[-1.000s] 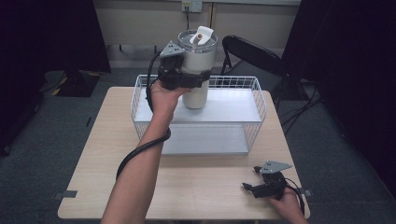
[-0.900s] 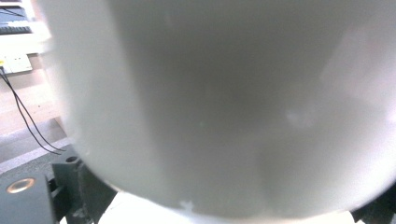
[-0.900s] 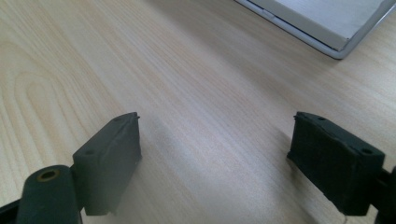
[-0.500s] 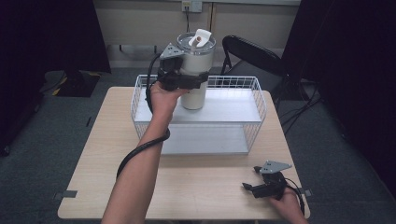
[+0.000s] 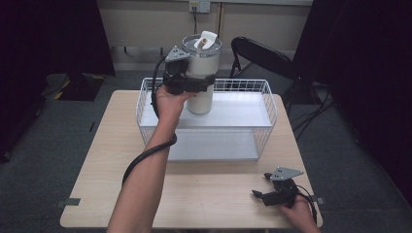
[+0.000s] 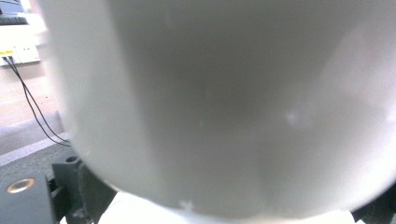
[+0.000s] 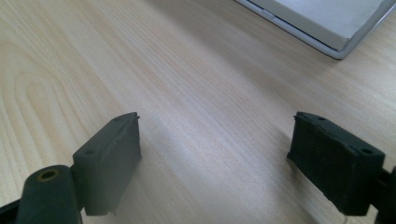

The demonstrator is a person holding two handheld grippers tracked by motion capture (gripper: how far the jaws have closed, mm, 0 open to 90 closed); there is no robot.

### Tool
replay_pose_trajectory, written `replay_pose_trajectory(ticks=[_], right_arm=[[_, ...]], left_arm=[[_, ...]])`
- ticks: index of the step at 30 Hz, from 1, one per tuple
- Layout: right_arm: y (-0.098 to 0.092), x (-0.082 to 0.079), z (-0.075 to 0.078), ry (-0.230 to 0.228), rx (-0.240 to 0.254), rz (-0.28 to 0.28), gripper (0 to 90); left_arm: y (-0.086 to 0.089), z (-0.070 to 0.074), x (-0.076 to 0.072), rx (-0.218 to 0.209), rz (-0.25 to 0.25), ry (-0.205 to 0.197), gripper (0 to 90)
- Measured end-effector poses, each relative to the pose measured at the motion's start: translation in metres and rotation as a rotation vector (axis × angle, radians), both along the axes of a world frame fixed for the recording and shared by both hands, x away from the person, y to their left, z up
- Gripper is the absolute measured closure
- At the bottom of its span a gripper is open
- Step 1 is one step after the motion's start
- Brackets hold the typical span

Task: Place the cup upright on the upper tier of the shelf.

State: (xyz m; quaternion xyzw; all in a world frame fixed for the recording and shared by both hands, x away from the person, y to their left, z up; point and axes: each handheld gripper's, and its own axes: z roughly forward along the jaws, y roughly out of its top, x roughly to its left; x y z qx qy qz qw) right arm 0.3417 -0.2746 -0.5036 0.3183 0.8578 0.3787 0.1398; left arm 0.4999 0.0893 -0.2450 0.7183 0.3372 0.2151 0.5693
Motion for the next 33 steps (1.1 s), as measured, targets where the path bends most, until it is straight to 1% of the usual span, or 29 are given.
replay_pose_trajectory(ticks=[2,11,14,15,18,19,24,26,29,31,32,33], right_arm=[[0.0,0.0,0.0,-0.001,0.001,-0.001,15.8],[0.0,0.0,0.0,-0.001,0.001,-0.001,15.8],[0.0,0.0,0.0,-0.001,0.0,-0.001,15.8],[0.0,0.0,0.0,-0.001,0.0,-0.001,15.8],[0.0,0.0,0.0,-0.001,0.001,-0.001,15.8],[0.0,0.0,0.0,-0.001,0.0,-0.001,15.8],[0.0,0.0,0.0,-0.001,0.0,-0.001,15.8],[0.0,0.0,0.0,0.0,0.0,0.0,15.8],[0.0,0.0,0.0,-0.001,0.0,0.0,15.7],[0.0,0.0,0.0,-0.001,0.0,-0.002,15.8],[0.0,0.0,0.0,-0.001,0.0,-0.002,15.8],[0.0,0.0,0.0,-0.001,0.0,-0.002,15.8]], left_arm=[[0.0,0.0,0.0,0.004,-0.001,-0.002,7.9],[0.003,-0.003,0.0,-0.018,0.011,-0.001,7.8],[0.004,-0.004,-0.001,-0.015,0.001,-0.016,7.7],[0.004,-0.006,-0.003,-0.014,-0.005,-0.027,7.7],[0.005,-0.006,-0.004,-0.011,-0.009,-0.034,7.6],[0.005,-0.006,-0.005,-0.002,-0.012,-0.035,7.6],[0.005,-0.008,-0.01,0.013,-0.02,-0.056,7.5],[0.005,-0.008,-0.01,0.013,-0.017,-0.059,7.5],[0.004,-0.01,-0.011,0.001,-0.008,-0.063,7.5],[0.004,-0.011,-0.011,-0.006,-0.009,-0.067,7.4],[0.005,-0.011,-0.011,0.0,-0.012,-0.073,7.4],[0.006,-0.013,-0.011,-0.006,-0.012,-0.073,7.5]])
